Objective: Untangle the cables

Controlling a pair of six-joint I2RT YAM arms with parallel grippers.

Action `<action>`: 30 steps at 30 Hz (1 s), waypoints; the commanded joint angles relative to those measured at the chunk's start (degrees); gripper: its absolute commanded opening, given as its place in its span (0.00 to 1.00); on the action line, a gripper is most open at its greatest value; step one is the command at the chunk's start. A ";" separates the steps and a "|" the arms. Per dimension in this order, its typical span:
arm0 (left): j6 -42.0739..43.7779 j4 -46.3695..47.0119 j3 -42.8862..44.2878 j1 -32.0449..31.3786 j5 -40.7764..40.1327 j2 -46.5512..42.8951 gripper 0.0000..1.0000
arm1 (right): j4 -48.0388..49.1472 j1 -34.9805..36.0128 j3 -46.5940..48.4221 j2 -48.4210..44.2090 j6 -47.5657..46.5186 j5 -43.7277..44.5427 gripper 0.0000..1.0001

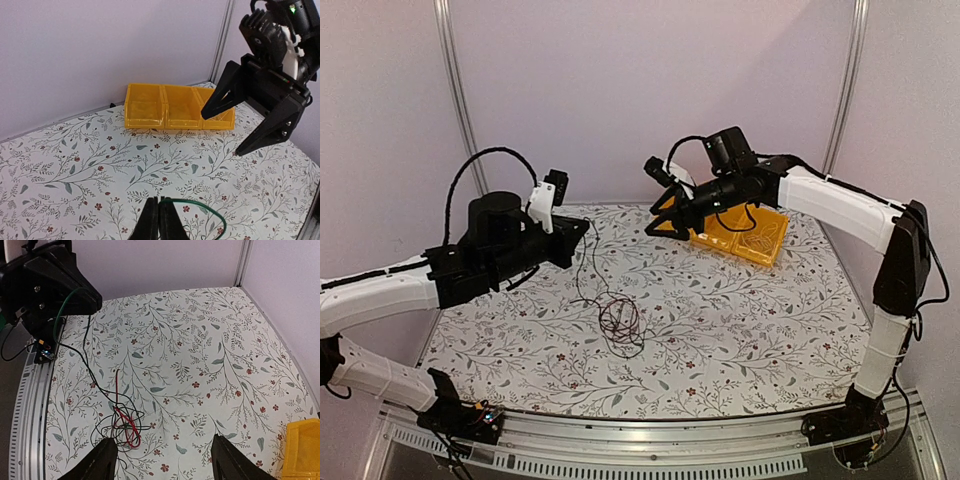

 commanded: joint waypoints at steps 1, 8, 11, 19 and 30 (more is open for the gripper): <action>1.32 -5.70 4.33 -0.38 -1.32 -2.47 0.00 | -2.63 0.19 3.23 1.05 2.59 -14.67 0.70; 1.00 -10.91 9.53 -0.40 -1.67 -2.13 0.00 | -2.35 4.99 4.75 0.71 0.86 -18.12 0.77; 0.22 -10.87 9.57 -0.42 -1.31 -1.88 0.00 | -1.08 6.58 6.16 2.04 1.97 -15.57 0.78; -1.90 -9.94 7.43 -0.48 -1.63 -2.71 0.00 | -1.32 11.06 10.05 7.78 5.13 -15.38 0.78; -2.11 -10.03 7.02 -0.47 -3.55 -3.75 0.00 | 4.75 12.90 11.08 12.96 7.91 -19.03 0.75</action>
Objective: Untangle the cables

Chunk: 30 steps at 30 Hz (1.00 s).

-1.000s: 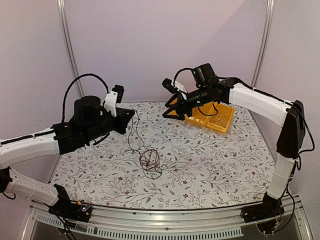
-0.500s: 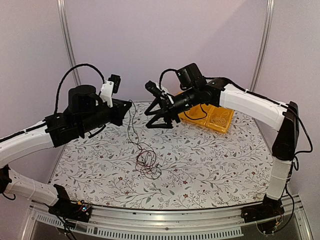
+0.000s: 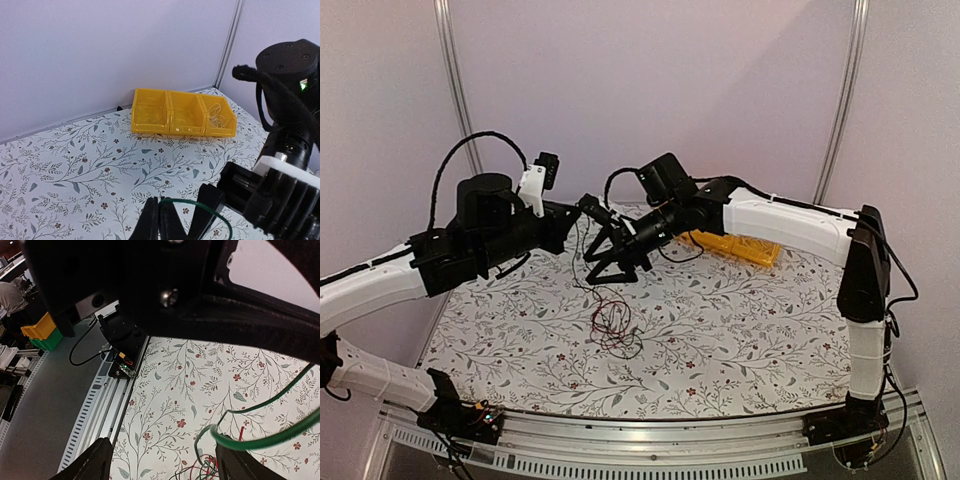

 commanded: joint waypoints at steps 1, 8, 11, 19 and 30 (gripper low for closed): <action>-0.61 0.34 -0.75 -0.52 -2.00 -1.93 0.00 | 4.02 0.20 1.84 3.37 2.77 -4.59 0.74; -1.14 1.11 -1.88 -0.38 -4.77 -3.24 0.00 | 3.88 0.92 2.43 6.65 5.63 -9.58 0.49; -1.39 1.30 -2.88 -0.31 -6.01 -3.68 0.00 | 4.33 0.92 0.35 4.34 5.28 -10.34 0.26; -2.15 2.27 -4.00 0.12 -6.23 -3.50 0.00 | 8.47 0.95 -6.90 -3.15 5.80 -3.51 0.09; -3.28 2.28 -5.00 0.13 -6.88 -5.14 0.00 | 11.76 0.97 -7.56 1.61 9.97 9.81 0.62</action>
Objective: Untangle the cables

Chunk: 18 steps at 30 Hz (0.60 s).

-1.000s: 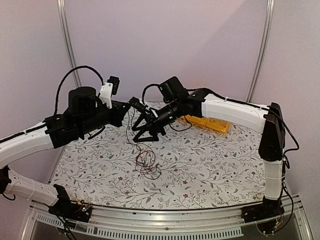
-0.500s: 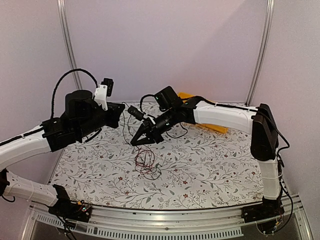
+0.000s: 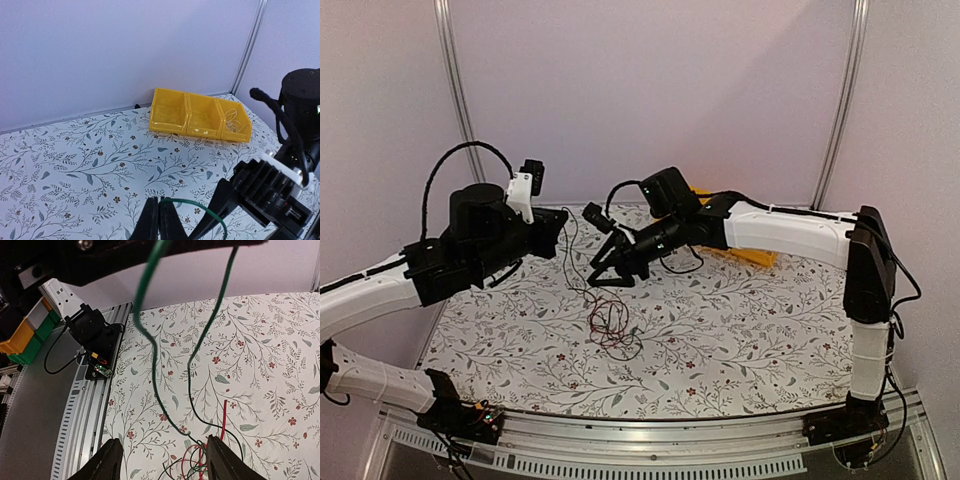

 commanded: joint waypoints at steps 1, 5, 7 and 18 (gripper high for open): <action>-0.96 1.80 -1.11 0.13 -1.25 -1.95 0.00 | 1.87 0.27 2.00 4.36 2.97 1.93 0.62; -0.95 1.59 -1.17 0.13 -1.44 -2.27 0.00 | 0.66 0.42 6.41 8.43 3.70 -0.86 0.63; -0.93 1.47 -1.27 0.07 -1.59 -2.29 0.00 | 0.57 0.44 7.65 10.34 4.03 -2.57 0.64; -1.16 1.46 -3.41 0.19 -2.95 -3.00 0.00 | 4.04 0.55 3.95 7.55 2.72 -1.93 0.08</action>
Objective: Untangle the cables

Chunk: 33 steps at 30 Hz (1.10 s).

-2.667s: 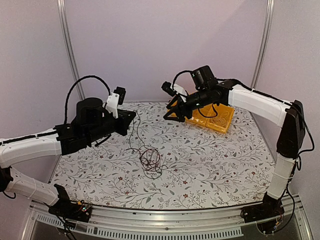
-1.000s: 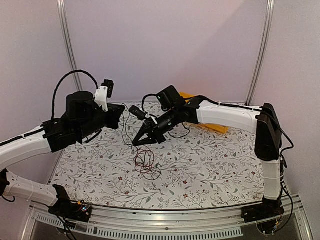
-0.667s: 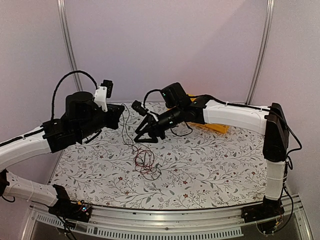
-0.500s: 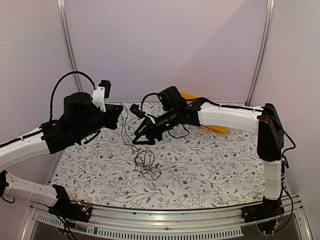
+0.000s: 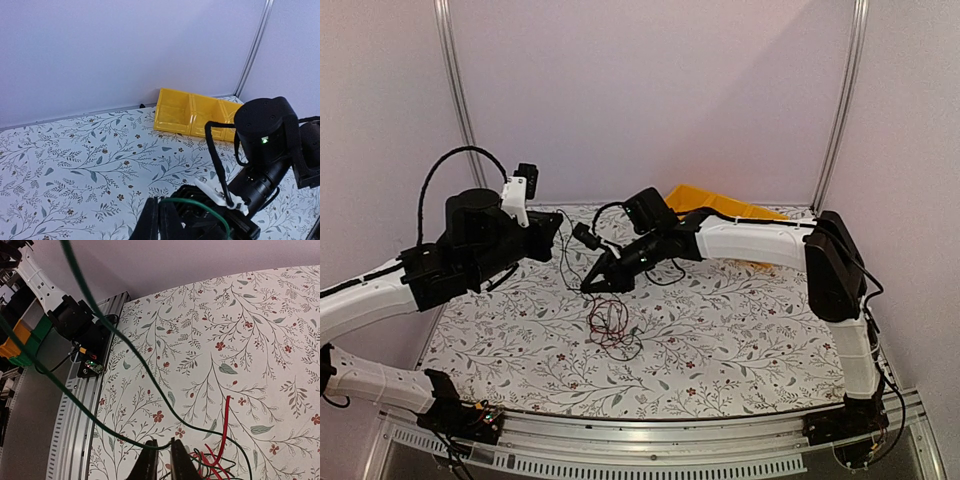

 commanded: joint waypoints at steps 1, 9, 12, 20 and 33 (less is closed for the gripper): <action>-0.33 1.29 -1.92 0.29 -1.78 -0.92 0.00 | 3.30 0.43 -2.97 -5.58 -1.59 0.37 0.02; 0.01 3.61 -5.91 1.57 -2.60 1.83 0.00 | 0.48 0.34 -4.18 -17.22 -5.75 -2.78 0.00; 0.08 6.63 -7.81 2.46 -2.81 3.93 0.00 | -4.74 0.18 0.27 -19.64 -7.19 -5.23 0.00; -1.73 14.71 -13.70 4.53 -2.07 13.23 0.00 | -15.60 -0.66 11.38 -22.84 -10.29 -11.77 0.00; -3.04 21.73 -12.84 6.15 3.86 27.95 0.00 | -16.07 -8.48 9.77 -25.48 -16.30 -2.65 0.10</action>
